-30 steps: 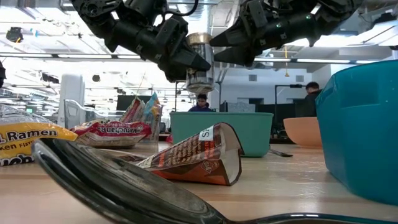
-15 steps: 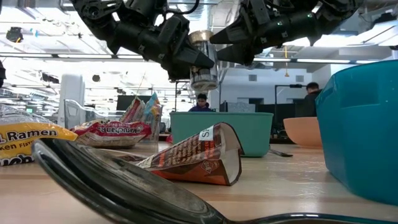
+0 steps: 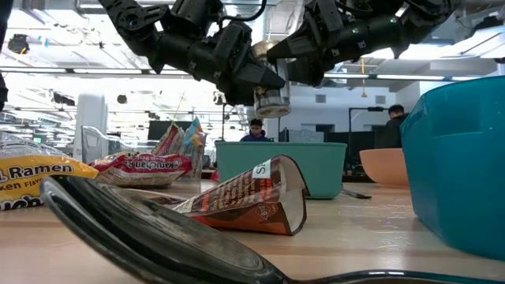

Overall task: Pick & Place Food Item
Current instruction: Put the gold seasoning bottle into the blue bin

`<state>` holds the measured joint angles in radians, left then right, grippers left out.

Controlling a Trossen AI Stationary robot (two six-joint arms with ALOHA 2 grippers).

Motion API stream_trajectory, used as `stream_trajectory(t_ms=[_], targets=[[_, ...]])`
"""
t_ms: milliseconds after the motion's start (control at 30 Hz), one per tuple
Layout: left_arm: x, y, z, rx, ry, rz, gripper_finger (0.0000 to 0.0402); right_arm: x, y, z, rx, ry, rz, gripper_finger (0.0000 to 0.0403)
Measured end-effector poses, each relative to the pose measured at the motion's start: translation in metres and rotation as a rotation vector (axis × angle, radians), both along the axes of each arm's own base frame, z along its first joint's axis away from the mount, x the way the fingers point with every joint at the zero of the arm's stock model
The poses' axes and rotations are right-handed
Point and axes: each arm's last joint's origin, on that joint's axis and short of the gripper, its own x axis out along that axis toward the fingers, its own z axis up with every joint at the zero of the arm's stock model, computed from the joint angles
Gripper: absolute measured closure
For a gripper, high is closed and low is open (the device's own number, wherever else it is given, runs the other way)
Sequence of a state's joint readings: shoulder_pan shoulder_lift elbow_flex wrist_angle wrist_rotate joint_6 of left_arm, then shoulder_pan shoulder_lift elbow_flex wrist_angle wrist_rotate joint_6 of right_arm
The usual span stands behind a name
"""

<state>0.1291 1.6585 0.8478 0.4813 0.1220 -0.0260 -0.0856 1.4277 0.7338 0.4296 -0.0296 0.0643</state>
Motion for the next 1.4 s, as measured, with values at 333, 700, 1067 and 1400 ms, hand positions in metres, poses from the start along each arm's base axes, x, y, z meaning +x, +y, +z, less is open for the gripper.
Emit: stream_trajectory(t_ms=[333,700,1067,1400], targets=[[0.0012,-0.0048,0.0021,0.002,-0.023,-0.014,0.0121,0.0003,0.0000,0.0012,0.014,-0.013,-0.003,0.0066],[0.0035,-0.0045,0.0016,0.005,-0.047,-0.014,0.0121,0.0005,0.0000,0.0019,0.037,-0.023,-0.010,0.0067],[0.0037,-0.0045,0.0005,0.005,-0.043,-0.014,0.0121,0.0009,-0.0001,0.0037,0.037,-0.042,-0.010,0.0067],[0.0037,-0.0045,0.0005,0.005,-0.043,-0.014,0.0121,0.0010,-0.0001,0.0042,0.037,-0.047,-0.010,0.0067]])
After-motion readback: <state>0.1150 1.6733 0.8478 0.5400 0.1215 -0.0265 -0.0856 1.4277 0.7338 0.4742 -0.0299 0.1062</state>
